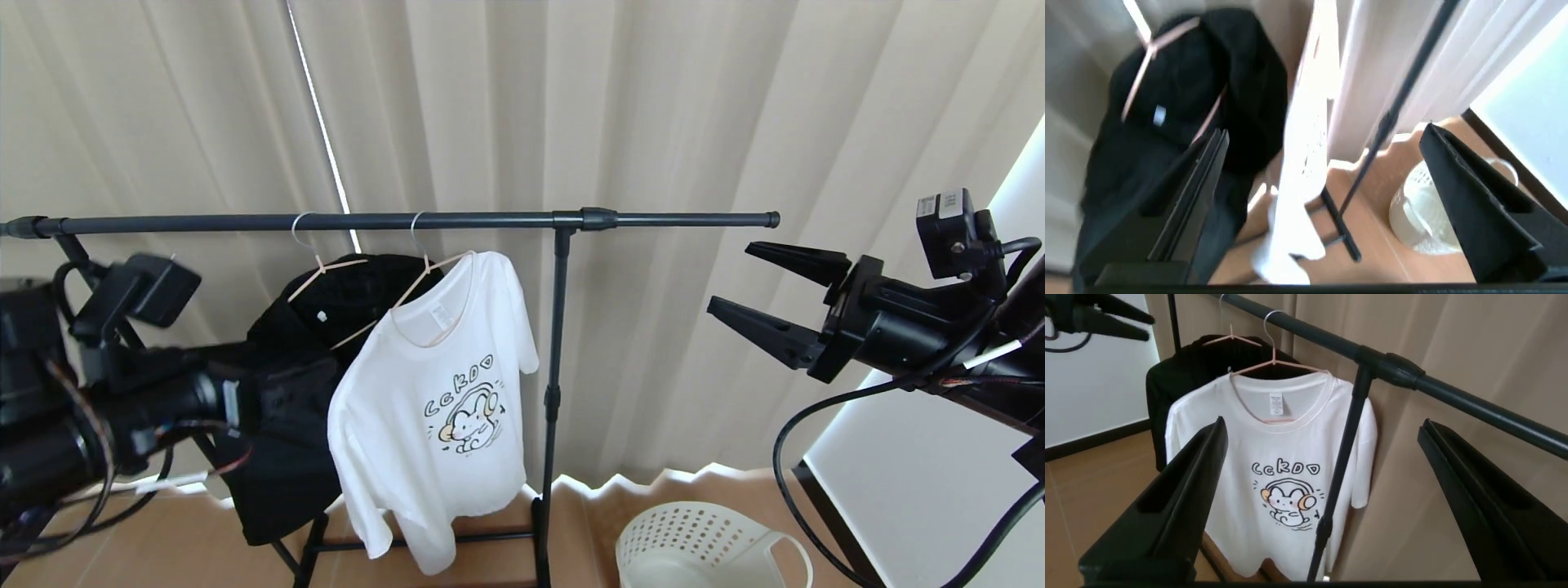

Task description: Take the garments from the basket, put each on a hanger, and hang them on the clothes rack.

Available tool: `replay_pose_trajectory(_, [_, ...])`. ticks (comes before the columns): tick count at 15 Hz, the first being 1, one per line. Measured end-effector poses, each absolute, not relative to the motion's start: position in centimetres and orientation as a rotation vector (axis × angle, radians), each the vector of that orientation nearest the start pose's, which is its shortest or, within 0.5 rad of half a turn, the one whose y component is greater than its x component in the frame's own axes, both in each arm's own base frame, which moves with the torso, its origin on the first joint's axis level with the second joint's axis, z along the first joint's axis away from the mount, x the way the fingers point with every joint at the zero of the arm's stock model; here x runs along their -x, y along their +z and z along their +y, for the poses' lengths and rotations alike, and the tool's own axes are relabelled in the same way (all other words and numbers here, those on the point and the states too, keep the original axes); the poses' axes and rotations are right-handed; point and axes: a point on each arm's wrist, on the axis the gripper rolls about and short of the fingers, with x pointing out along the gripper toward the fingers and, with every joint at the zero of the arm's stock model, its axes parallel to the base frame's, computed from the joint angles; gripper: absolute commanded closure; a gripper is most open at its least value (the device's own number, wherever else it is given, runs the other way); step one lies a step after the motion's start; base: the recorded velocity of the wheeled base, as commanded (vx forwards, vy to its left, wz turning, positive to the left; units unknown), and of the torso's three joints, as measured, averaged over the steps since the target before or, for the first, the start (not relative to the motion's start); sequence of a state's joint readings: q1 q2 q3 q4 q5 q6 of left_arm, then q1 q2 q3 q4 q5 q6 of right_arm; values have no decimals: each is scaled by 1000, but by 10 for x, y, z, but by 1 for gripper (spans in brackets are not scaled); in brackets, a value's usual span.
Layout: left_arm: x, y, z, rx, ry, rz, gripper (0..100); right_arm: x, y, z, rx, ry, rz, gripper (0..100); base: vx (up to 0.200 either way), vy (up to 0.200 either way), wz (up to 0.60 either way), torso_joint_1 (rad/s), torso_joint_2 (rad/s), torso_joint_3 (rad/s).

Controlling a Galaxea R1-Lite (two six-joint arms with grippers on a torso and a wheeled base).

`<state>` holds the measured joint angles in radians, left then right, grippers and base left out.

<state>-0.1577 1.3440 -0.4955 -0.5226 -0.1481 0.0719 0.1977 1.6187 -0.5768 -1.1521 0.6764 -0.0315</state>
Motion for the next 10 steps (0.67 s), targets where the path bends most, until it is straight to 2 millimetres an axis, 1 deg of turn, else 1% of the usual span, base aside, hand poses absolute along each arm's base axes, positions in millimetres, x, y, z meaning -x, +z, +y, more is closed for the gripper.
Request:
replay_pose_trajectory(2, [-147, 149, -26, -78, -278, 381, 0, -256, 198, 66, 57, 870, -127, 0, 0, 0, 0, 0, 0, 0])
replay_pose_trajectory(4, [-104, 129, -18, -70, -260, 380, 0, -256, 198, 65, 57, 871, -125, 0, 0, 0, 0, 0, 0, 0])
replay_pose_trajectory(6, [-70, 114, -13, -53, -259, 391, 0, -256, 197, 66, 56, 873, -121, 0, 0, 0, 0, 0, 0, 0])
replay_pose_trajectory(8, [-40, 98, -10, -38, -296, 428, 0, -256, 195, 66, 54, 874, -112, 0, 0, 0, 0, 0, 0, 0])
replay_pose_trajectory(9, [-26, 90, -8, -33, -318, 441, 0, -256, 194, 67, 52, 876, -108, 0, 0, 0, 0, 0, 0, 0])
replay_pose_trajectory(10, [-17, 83, -6, -38, -297, 446, 0, -255, 192, 67, 51, 876, -101, 0, 0, 0, 0, 0, 0, 0])
